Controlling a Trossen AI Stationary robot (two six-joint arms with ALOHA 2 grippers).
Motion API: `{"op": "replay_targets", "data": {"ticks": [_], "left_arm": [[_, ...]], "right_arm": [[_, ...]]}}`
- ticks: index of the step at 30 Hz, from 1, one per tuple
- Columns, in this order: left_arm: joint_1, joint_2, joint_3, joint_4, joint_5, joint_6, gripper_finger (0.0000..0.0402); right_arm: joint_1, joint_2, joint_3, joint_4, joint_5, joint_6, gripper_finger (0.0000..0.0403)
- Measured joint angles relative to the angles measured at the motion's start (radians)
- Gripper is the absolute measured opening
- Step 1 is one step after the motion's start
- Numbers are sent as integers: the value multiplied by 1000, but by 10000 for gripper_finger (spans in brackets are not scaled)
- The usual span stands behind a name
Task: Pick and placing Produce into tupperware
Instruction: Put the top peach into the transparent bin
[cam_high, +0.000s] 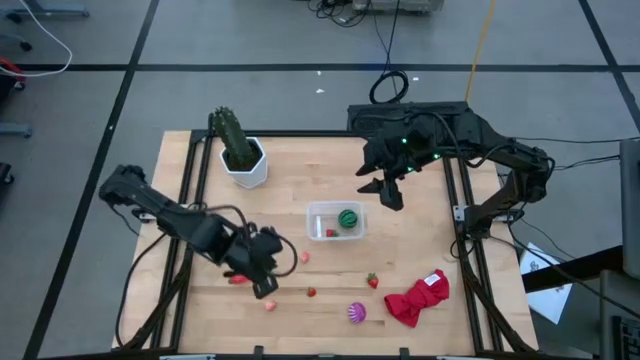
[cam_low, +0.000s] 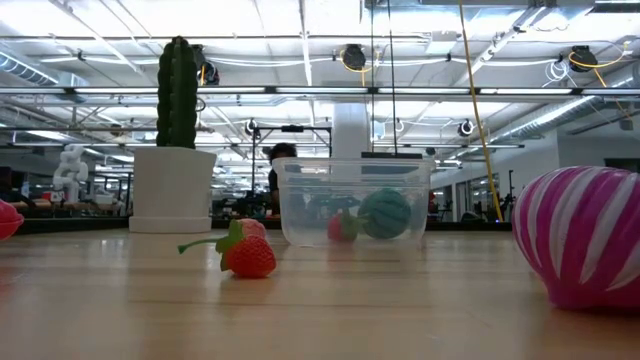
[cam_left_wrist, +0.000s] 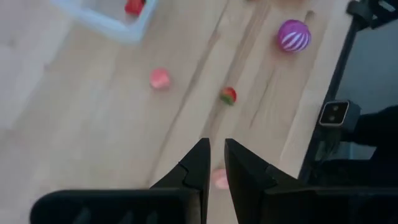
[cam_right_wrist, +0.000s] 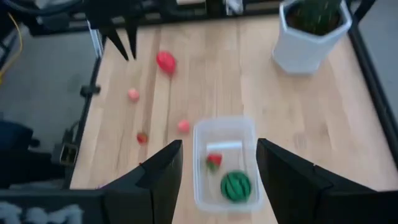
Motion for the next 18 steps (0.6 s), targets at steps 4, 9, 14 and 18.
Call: {"op": "replay_targets", "data": {"ticks": [4, 9, 14, 18], "left_arm": [[-23, 57, 0, 59, -62, -109, 51], [-15, 118, 0, 153, -82, -147, 51], [3, 182, 0, 235, -80, -148, 51], [32, 239, 0, 239, -80, -160, 51]], "right_arm": [[4, 0, 0, -27, -3, -1, 196], [21, -12, -1, -25, -4, -36, 196], [21, -41, -1, -24, -4, -43, 196], [20, -79, -1, -24, -5, -43, 196]]}}
